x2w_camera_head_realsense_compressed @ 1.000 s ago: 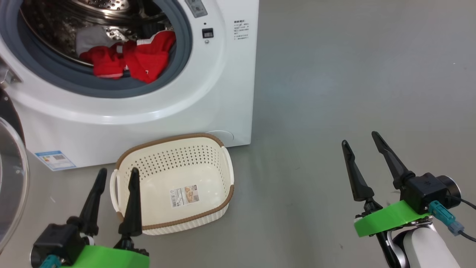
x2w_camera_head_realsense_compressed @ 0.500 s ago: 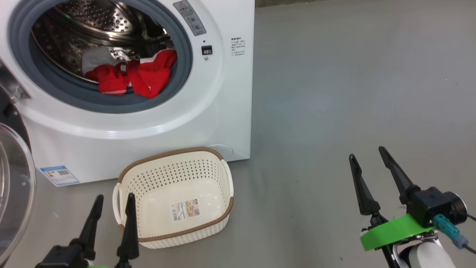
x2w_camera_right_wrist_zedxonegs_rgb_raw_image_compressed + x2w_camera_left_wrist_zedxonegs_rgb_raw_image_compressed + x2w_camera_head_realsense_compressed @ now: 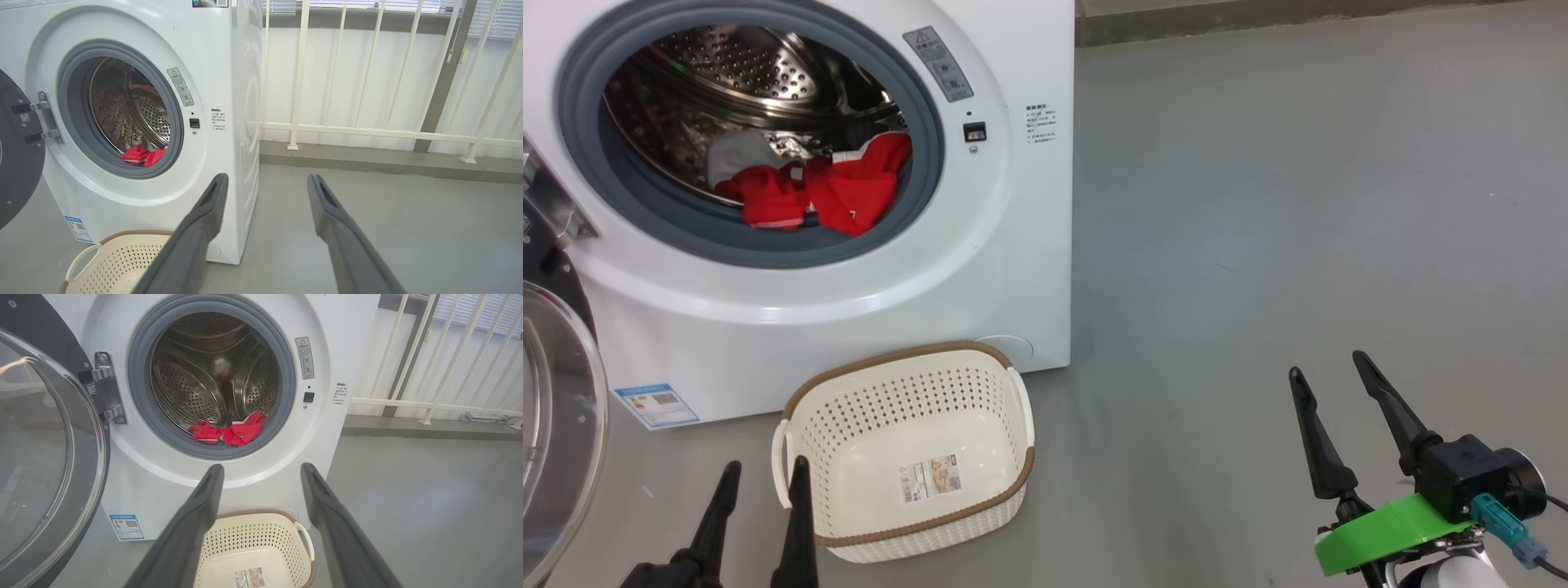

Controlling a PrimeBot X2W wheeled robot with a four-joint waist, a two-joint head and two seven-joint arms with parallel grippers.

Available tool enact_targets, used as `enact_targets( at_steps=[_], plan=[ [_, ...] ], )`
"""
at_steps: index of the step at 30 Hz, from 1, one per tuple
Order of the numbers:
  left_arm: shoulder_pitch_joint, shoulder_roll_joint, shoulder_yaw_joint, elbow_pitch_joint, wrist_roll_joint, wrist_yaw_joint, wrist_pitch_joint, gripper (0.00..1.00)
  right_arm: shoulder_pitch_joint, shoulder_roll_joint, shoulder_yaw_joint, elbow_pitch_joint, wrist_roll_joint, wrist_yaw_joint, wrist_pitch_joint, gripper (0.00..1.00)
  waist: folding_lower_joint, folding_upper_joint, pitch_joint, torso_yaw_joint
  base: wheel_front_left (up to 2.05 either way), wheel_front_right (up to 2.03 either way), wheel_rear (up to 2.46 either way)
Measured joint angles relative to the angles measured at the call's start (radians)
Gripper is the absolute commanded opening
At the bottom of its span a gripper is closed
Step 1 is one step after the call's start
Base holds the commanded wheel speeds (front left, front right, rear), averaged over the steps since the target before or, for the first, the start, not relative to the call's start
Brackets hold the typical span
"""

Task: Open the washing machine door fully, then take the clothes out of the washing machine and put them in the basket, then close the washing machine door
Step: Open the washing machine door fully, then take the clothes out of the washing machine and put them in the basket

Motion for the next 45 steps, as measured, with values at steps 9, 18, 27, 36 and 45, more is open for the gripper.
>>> enact_targets(
  at_steps=[9, 18, 27, 36, 45],
  plan=[
    [0.000, 0.000, -0.001, -0.003, 0.003, 0.033, 0.001, 1.00, 0.001, 0.000, 0.004, 0.000, 0.000, 0.000, 0.000, 1.00, 0.0000, 0.0000, 0.001, 0.007, 0.09, -0.09, 0.00],
    [0.000, 0.000, -0.006, -0.007, 0.005, 0.043, 0.001, 1.00, 0.002, 0.000, 0.009, 0.000, 0.004, 0.000, 0.000, 1.00, 0.0000, 0.0000, 0.000, 0.011, 1.13, -1.13, 0.00],
    [0.000, 0.003, -0.008, -0.027, 0.009, 0.047, -0.002, 1.00, 0.002, 0.001, 0.012, 0.000, 0.007, 0.000, 0.000, 1.00, 0.0000, 0.0000, 0.003, 0.012, 1.42, -1.42, 0.00],
    [0.000, 0.002, -0.016, -0.033, 0.011, 0.056, -0.002, 1.00, 0.002, 0.001, 0.016, 0.001, 0.007, 0.000, 0.000, 1.00, 0.0000, 0.0000, 0.001, 0.012, 0.34, -0.34, 0.00],
    [0.000, 0.000, -0.021, -0.037, 0.009, 0.061, -0.002, 1.00, 0.002, 0.001, 0.034, 0.005, 0.009, 0.000, 0.000, 1.00, 0.0000, 0.0000, 0.008, 0.015, 0.00, 0.00, 0.00]
  ],
)
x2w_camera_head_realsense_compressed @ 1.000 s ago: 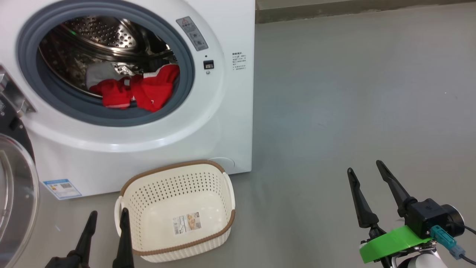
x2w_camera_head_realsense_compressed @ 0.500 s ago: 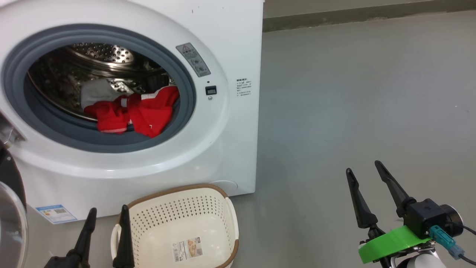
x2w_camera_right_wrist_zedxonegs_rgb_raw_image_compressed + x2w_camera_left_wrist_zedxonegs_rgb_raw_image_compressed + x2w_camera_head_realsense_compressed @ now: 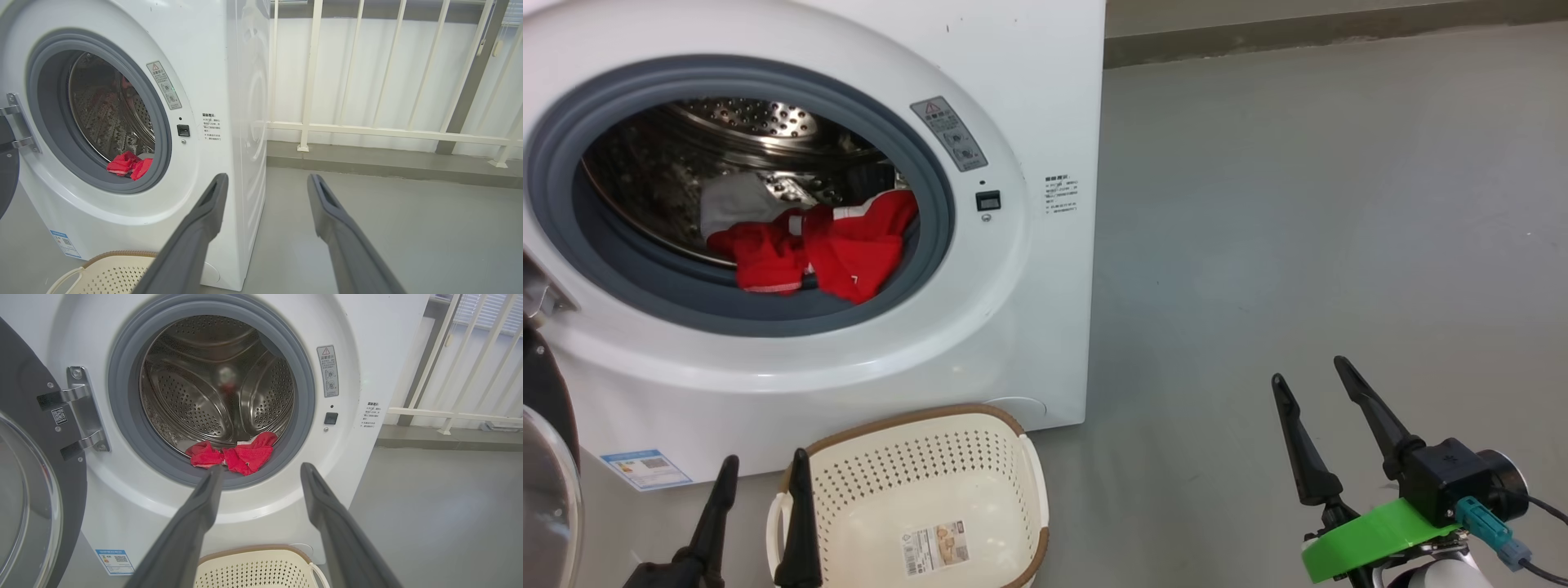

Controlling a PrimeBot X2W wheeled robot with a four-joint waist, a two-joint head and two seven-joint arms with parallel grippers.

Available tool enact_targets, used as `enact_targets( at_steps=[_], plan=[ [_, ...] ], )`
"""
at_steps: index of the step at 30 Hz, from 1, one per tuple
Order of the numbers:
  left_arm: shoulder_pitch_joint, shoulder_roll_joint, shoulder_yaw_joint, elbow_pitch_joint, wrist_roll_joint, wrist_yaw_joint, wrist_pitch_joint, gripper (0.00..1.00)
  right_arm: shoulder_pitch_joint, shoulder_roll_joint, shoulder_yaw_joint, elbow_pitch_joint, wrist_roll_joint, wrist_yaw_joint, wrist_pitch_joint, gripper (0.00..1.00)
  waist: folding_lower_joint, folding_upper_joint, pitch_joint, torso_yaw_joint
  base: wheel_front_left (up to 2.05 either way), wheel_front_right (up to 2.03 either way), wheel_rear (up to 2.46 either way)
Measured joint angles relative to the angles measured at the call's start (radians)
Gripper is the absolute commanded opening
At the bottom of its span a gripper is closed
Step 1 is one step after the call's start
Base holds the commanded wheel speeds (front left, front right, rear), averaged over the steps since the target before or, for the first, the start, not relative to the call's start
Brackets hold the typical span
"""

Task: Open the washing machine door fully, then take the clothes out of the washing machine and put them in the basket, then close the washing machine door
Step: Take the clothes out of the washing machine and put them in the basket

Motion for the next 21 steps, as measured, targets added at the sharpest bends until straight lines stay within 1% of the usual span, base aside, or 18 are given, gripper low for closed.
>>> enact_targets(
  at_steps=[13, 21],
  plan=[
    [-0.002, -0.013, 0.014, -0.003, -0.039, 0.026, 0.000, 1.00, 0.000, 0.000, 0.007, -0.003, 0.006, 0.000, 0.000, 1.00, 0.0000, 0.0000, 0.032, 0.007, 0.00, 0.00, 0.00],
    [-0.029, -0.015, 0.011, 0.001, -0.039, 0.034, 0.000, 1.00, -0.004, 0.000, 0.008, -0.007, 0.005, 0.000, 0.000, 1.00, 0.0000, 0.0000, 0.071, 0.018, 0.00, 0.00, 0.00]
  ],
)
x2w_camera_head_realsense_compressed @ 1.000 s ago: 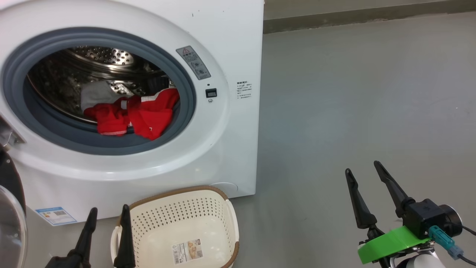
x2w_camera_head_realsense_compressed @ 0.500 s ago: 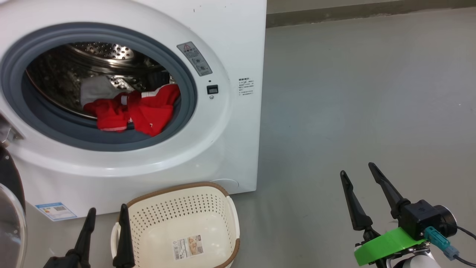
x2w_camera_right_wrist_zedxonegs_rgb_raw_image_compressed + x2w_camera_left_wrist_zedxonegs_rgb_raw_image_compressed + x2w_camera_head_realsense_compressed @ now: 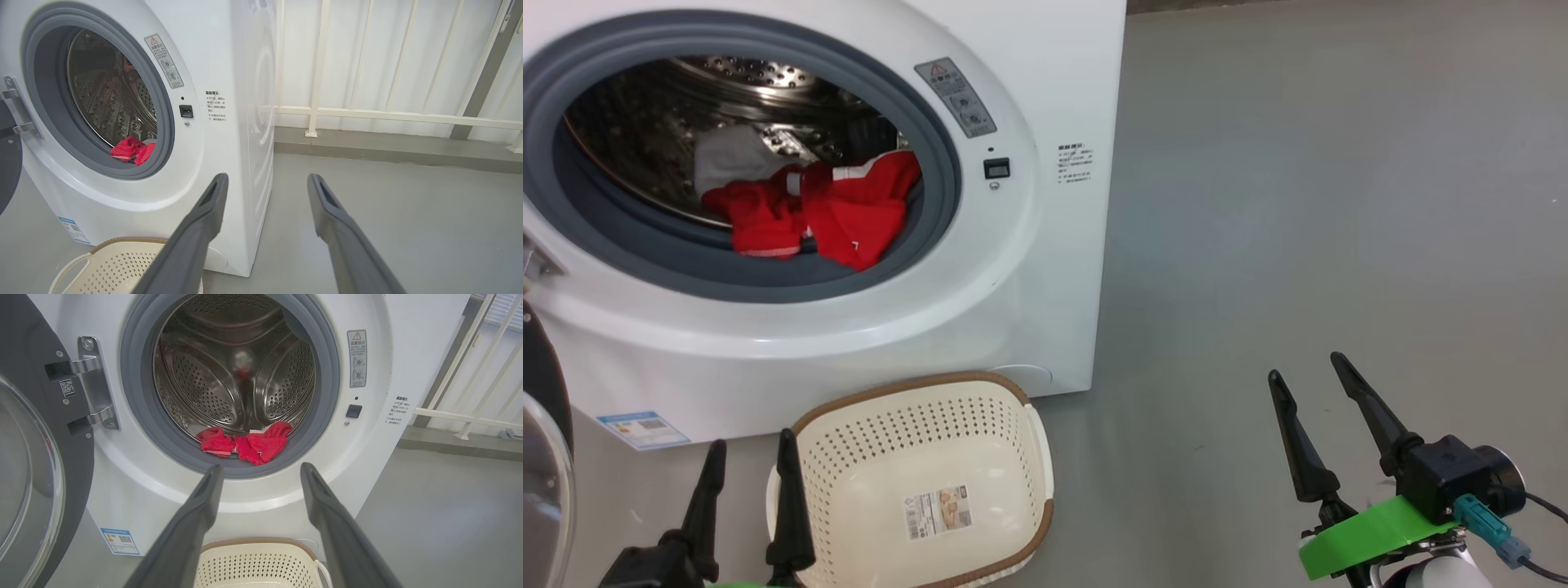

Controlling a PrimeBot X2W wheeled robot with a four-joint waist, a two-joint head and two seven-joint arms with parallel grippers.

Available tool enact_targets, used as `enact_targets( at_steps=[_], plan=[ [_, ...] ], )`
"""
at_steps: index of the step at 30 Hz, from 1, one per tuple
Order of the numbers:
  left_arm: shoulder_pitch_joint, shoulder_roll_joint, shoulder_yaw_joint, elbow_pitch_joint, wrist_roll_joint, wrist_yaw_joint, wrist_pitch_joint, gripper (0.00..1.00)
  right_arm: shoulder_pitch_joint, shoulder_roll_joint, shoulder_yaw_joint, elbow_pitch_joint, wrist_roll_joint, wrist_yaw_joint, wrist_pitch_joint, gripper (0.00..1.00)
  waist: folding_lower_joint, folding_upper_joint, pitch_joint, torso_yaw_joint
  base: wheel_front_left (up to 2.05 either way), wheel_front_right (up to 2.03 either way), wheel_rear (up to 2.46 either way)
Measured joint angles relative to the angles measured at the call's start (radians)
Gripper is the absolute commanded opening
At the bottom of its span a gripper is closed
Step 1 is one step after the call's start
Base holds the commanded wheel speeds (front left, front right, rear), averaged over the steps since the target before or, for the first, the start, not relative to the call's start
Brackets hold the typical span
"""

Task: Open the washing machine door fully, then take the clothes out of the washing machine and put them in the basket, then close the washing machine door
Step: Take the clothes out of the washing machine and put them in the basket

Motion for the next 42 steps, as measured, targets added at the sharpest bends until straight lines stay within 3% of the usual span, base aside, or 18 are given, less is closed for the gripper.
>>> enact_targets(
  at_steps=[15, 32, 42],
  plan=[
    [-0.151, -0.020, -0.006, 0.085, 0.001, -0.004, -0.029, 1.00, -0.063, -0.001, 0.028, -0.006, -0.002, 0.000, 0.000, 1.00, 0.0000, 0.0000, 0.102, 0.038, 0.00, 0.00, 0.00],
    [-0.396, -0.022, 0.013, 0.215, 0.002, -0.069, -0.045, 1.00, -0.121, -0.002, 0.030, -0.028, -0.015, 0.000, 0.000, 1.00, 0.0000, 0.0000, 0.241, 0.053, 0.00, 0.00, 0.00],
    [-0.595, 0.007, 0.016, 0.339, 0.021, -0.081, -0.047, 1.00, -0.165, -0.003, 0.030, -0.037, -0.022, 0.000, 0.000, 1.00, 0.0000, 0.0000, 0.332, 0.047, 0.00, 0.00, 0.00]
  ],
)
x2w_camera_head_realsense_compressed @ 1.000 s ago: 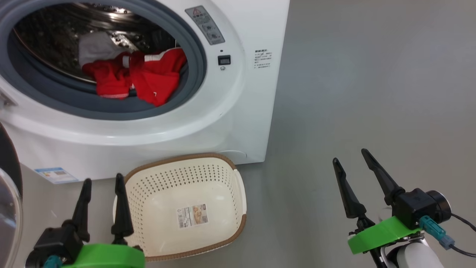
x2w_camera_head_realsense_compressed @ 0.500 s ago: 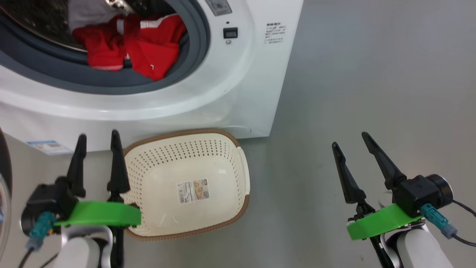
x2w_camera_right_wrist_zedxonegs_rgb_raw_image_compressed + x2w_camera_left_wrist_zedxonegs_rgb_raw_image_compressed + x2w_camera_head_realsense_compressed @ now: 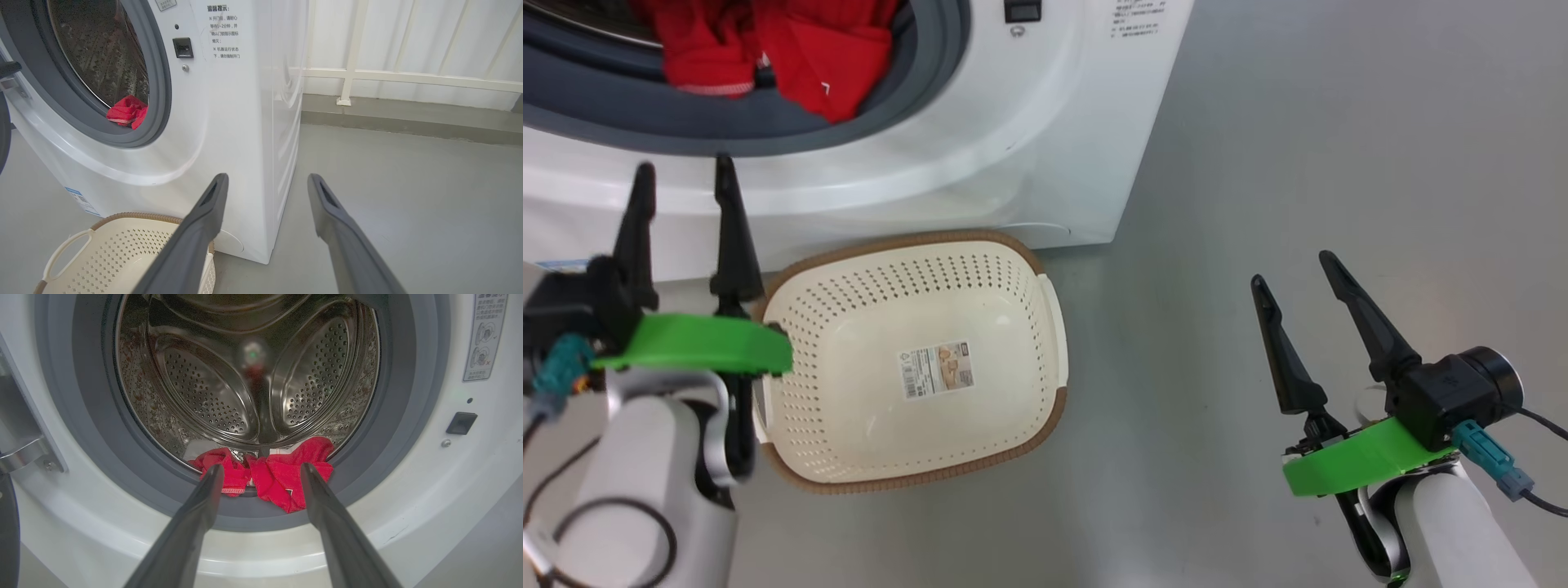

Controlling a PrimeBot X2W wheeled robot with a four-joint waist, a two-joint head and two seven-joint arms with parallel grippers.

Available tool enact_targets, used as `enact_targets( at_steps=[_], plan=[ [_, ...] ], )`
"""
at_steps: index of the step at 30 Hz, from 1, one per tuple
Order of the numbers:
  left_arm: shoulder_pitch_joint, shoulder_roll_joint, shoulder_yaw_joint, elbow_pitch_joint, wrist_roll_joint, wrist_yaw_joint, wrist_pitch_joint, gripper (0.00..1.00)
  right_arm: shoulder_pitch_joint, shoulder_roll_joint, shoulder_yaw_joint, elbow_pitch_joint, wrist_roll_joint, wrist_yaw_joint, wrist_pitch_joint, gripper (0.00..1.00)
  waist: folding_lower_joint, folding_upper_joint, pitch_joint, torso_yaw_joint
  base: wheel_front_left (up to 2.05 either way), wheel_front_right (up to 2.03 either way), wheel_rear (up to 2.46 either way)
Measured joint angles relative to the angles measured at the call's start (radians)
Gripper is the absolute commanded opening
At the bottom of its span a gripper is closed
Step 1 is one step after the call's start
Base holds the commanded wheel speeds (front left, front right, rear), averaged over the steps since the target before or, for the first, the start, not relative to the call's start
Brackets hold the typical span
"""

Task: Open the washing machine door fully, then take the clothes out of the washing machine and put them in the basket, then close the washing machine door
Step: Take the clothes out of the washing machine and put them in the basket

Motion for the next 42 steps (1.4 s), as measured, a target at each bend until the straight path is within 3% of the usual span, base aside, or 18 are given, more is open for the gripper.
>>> enact_targets(
  at_steps=[9, 16, 23, 42],
  plan=[
    [-0.183, 0.002, -0.008, 0.147, 0.000, -0.034, -0.001, 1.00, -0.033, 0.000, 0.003, 0.000, -0.023, 0.000, 0.000, 1.00, -0.0001, 0.0001, 0.055, -0.009, 0.00, 0.00, 0.00],
    [-0.326, 0.016, -0.025, 0.260, 0.030, -0.034, -0.001, 1.00, -0.049, -0.001, 0.006, -0.004, -0.029, 0.000, 0.000, 1.00, 0.0000, 0.0000, 0.098, -0.022, 0.00, 0.00, 0.00],
    [-0.463, 0.075, -0.044, 0.400, 0.079, -0.014, 0.042, 1.00, -0.080, -0.001, 0.031, -0.005, -0.028, 0.000, 0.000, 1.00, 0.0000, 0.0001, 0.145, -0.040, 0.00, 0.00, 0.00],
    [-0.710, 0.160, -0.077, 0.746, 0.098, -0.034, 0.164, 1.00, -0.121, -0.001, 0.067, 0.006, 0.018, 0.000, 0.000, 1.00, 0.0000, 0.0001, 0.211, -0.132, 0.00, 0.00, 0.00]
  ],
)
